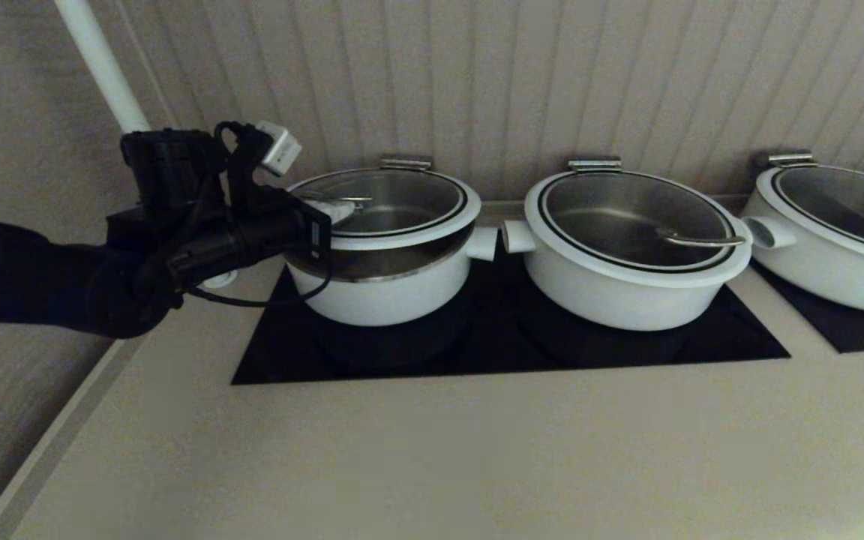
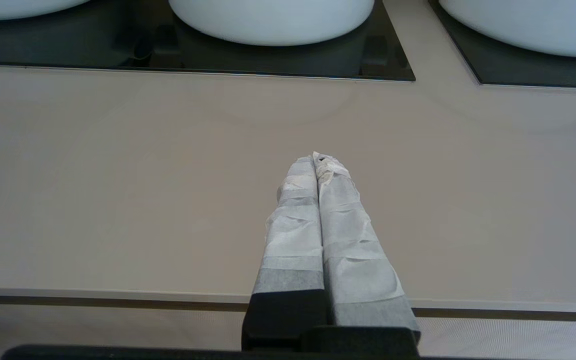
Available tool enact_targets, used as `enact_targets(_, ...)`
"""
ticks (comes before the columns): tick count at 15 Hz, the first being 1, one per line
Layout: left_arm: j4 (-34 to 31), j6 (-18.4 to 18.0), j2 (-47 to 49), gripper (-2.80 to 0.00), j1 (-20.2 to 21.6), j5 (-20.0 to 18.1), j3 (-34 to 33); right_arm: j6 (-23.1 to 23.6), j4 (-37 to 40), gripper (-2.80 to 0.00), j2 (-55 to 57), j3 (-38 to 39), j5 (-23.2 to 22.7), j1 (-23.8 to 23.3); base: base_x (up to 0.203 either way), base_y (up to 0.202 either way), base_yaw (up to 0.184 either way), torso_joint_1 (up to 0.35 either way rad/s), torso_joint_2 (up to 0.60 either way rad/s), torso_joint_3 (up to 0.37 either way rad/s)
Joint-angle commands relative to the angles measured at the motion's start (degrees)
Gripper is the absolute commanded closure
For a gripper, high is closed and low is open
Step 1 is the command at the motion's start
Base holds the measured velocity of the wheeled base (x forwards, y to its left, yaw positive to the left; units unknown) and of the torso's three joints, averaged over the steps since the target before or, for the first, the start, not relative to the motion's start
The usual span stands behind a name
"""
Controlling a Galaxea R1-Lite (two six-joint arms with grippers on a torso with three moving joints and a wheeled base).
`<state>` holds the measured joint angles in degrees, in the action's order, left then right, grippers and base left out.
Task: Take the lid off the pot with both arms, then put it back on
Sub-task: Open the food pot lid a small opening with the left arm, then hold the pot lid with the right arm
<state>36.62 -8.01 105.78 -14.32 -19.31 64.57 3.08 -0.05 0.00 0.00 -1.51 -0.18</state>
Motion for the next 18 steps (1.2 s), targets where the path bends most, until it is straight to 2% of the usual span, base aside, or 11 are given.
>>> enact_targets(1, 0.21, 0.01, 0.39, 0.00, 0.09, -0.11, 0.47, 0.70, -0.13, 0.00, 0.18, -0.47, -0.33, 0.01, 0.000, 0.000, 0.000, 0.000, 0.00, 0.000)
enact_targets(5, 0.21, 0.79, 0.65, 0.00, 0.01, -0.11, 2.18, 0.87, 0.04, 0.00, 0.43, -3.01, -4.65, 0.01, 0.000, 0.000, 0.000, 0.000, 0.00, 0.000)
enact_targets(10, 0.21, 0.80, 1.01, 0.00, 0.09, -0.11, 3.63, 4.31, 0.50, 0.00, 1.36, -4.80, -10.63, 0.01, 0.000, 0.000, 0.000, 0.000, 0.00, 0.000)
enact_targets(18, 0.21, 0.89, 1.00, 0.00, 0.08, -0.11, 3.70, 5.44, -2.35, 0.00, 11.81, -9.39, -12.45, 0.34, 0.000, 0.000, 0.000, 0.000, 0.00, 0.000)
